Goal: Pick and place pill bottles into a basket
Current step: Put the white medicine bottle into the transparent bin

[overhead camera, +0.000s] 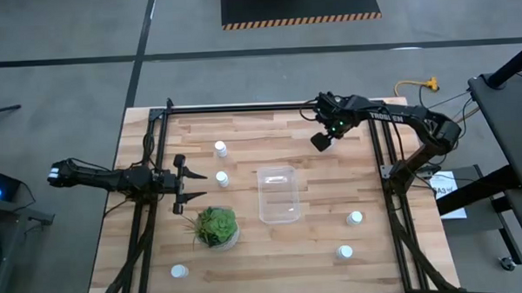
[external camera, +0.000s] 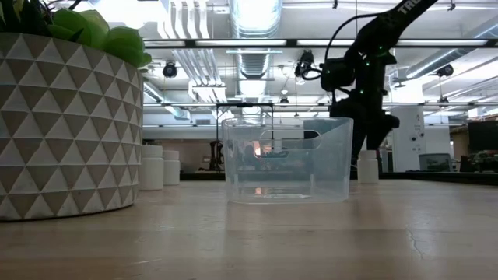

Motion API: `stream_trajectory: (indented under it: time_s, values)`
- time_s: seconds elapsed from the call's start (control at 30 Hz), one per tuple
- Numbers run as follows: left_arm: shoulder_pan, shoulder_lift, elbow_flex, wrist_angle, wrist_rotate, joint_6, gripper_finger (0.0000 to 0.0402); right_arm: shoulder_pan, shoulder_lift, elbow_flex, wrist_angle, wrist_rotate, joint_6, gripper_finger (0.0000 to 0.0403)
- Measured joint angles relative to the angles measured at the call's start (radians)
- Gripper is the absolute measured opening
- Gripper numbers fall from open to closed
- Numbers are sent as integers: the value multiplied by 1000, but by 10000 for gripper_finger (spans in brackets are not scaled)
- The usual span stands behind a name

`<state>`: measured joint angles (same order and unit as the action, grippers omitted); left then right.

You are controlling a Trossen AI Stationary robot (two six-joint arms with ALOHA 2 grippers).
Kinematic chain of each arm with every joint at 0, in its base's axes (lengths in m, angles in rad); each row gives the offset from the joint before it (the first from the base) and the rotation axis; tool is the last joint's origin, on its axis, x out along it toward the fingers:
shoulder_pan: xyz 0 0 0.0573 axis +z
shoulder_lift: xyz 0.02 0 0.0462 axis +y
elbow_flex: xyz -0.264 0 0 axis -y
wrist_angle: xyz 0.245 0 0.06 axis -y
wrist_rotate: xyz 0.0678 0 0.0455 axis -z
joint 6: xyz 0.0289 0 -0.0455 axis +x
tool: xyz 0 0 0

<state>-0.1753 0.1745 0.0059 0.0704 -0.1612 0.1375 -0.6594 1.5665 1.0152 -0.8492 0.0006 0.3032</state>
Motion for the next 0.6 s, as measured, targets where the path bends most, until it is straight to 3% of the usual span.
stream_trajectory:
  time_s: [0.27, 0.6]
  values:
    - [0, 0, 0, 0, 0, 0, 207, 0, 0, -1, -14, 0, 0, 206]
    - [0, 0, 0, 0, 0, 0, 207, 0, 0, -8, -33, 1, -23, 194]
